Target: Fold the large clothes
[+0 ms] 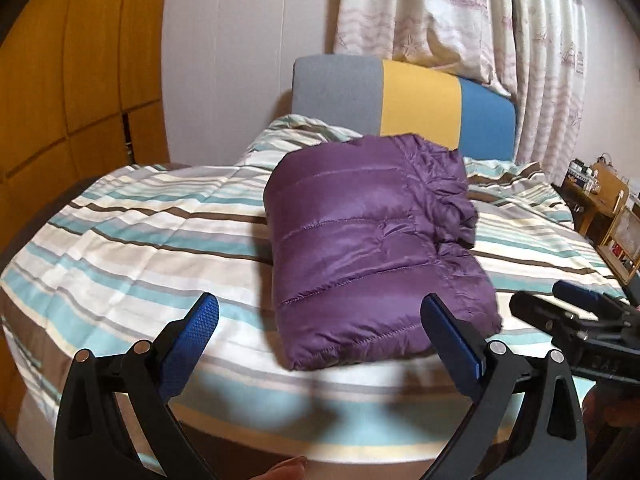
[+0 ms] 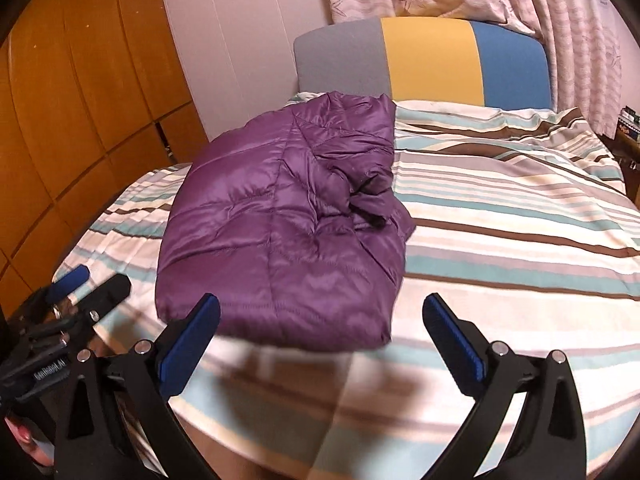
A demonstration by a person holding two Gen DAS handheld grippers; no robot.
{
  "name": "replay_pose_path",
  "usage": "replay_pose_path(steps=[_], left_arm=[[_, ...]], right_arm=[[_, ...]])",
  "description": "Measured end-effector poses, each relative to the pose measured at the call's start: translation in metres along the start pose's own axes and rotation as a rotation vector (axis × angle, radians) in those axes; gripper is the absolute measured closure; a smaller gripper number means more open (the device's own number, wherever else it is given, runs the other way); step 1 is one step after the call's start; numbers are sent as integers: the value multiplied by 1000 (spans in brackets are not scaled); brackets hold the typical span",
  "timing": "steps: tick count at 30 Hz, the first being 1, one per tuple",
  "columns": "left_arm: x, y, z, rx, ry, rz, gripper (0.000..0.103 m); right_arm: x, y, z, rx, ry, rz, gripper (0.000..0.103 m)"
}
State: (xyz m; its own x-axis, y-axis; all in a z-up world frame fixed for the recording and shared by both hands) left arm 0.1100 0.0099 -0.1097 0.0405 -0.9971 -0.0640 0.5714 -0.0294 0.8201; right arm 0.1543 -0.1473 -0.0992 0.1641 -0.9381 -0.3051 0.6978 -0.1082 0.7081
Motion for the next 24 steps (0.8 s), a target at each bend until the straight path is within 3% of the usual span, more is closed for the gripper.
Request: replay_pose_path(steps=[9,24], left_arm=[[4,-2,29,29,-2,-6,3],[13,-6,32,40,-3,-40,3]], right_arm=[[3,-14,36,46,-4,3,2],[1,-14,42,62,0,-2,2]])
Point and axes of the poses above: each gripper's, at about its wrist camera, not at the fingertips, and z roughly against the way its jaws point, x to its right, y to its top, the point moved 7 cm from there along -z, roughly the way its jaws point, and after that the axes turned 9 degrees about -z, right-handed, at the moved point
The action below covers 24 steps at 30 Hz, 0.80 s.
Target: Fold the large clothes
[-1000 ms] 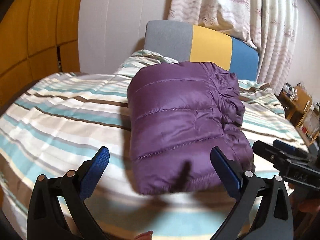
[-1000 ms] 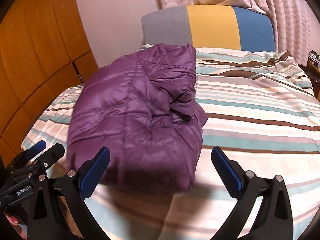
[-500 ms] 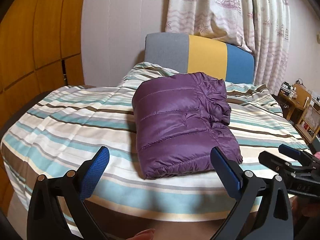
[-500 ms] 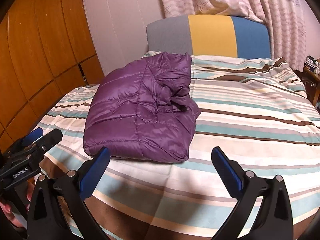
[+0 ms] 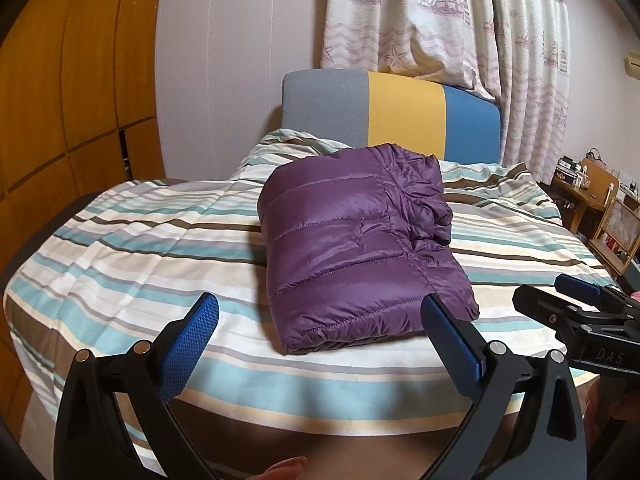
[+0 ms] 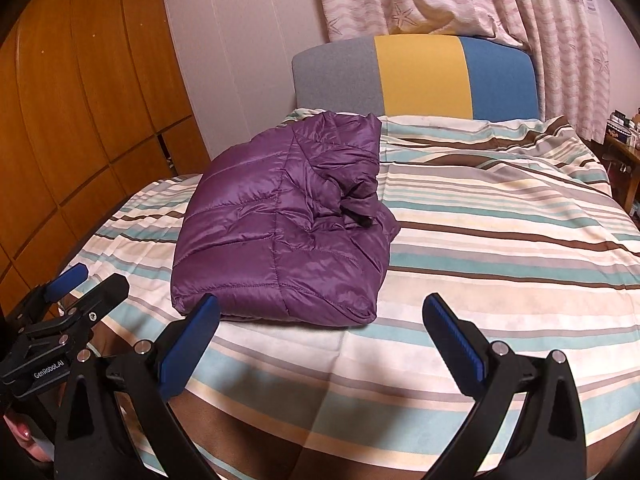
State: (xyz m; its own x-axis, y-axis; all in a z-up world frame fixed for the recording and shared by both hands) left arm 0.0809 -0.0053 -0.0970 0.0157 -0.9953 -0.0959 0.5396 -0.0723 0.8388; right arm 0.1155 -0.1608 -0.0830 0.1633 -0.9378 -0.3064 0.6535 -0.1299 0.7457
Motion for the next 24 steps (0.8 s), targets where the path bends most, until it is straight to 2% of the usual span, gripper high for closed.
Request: replay_pose_path(steps=[24], left_arm=[[7,-8,-1,-19,1,-3,3]], right_arm=[[2,-2,1,-1,1,-2,2]])
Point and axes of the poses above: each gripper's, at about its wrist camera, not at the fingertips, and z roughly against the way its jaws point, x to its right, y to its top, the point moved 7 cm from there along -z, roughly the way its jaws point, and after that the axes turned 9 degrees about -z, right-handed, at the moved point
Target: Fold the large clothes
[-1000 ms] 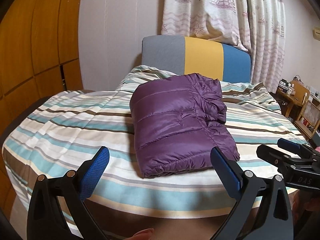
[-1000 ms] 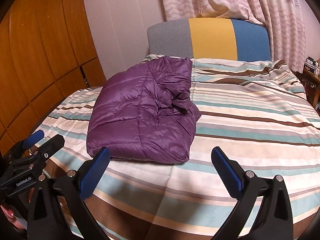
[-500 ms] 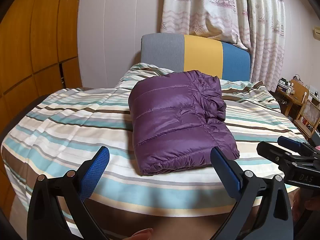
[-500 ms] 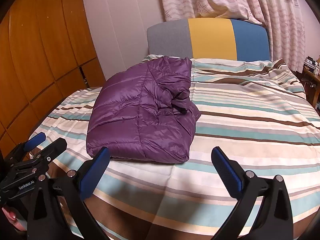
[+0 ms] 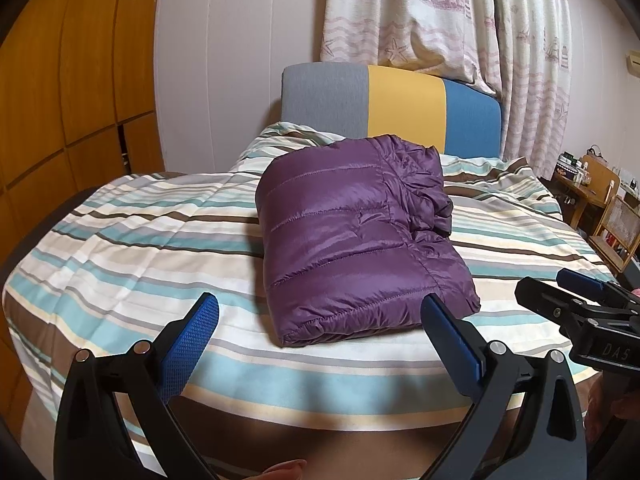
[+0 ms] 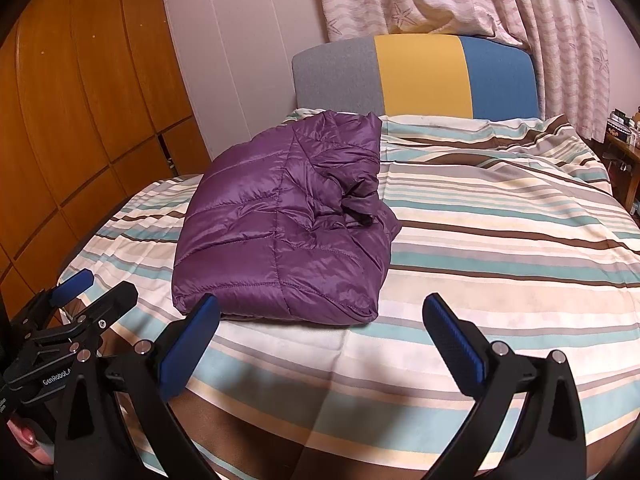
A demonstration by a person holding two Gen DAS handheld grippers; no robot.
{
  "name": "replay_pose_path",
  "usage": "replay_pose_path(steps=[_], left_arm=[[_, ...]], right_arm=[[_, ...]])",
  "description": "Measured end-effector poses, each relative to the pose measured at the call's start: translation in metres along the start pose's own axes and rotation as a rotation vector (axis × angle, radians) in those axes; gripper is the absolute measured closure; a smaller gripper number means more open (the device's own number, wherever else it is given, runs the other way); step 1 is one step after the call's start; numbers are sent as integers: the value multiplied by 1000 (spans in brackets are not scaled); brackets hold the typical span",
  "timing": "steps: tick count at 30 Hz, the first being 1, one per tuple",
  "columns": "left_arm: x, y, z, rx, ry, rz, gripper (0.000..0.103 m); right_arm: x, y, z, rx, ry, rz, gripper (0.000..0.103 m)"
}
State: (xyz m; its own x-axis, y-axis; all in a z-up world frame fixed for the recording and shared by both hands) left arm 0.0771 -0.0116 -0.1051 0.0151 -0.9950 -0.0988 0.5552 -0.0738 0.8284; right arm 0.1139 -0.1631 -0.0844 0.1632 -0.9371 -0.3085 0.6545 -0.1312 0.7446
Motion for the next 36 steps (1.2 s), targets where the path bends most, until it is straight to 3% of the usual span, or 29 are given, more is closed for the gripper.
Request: replay_pose_path(steps=[7,10,27,33,36], left_arm=[[-3,-1,0,6,-25,26,3],[-3,-2,-2,-7,14,14,3],[-11,-15,-15,-72,12,70,3],[-15,-25,-32,-148,-8,80,3],[-28,-31,-47,-195,24,93,3]], right_arm=[[0,-1,0,-3,0,0,2],[0,-2,-1,-8,0,-3,2],[-3,-7,-7,-34,1,-23,2],[4,-11,-14,-55,-3,-43,2],[25,-15,-26,-89,-50,-80,2]])
Point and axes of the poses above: each gripper's, at about its wrist camera, not at the fingertips, and z roughly against the way its jaws point, x to its right, y to its top, the point moved 7 cm from there along -z, roughly the way its jaws point, and after that the axes turned 9 degrees about -z, right-handed, at the moved point
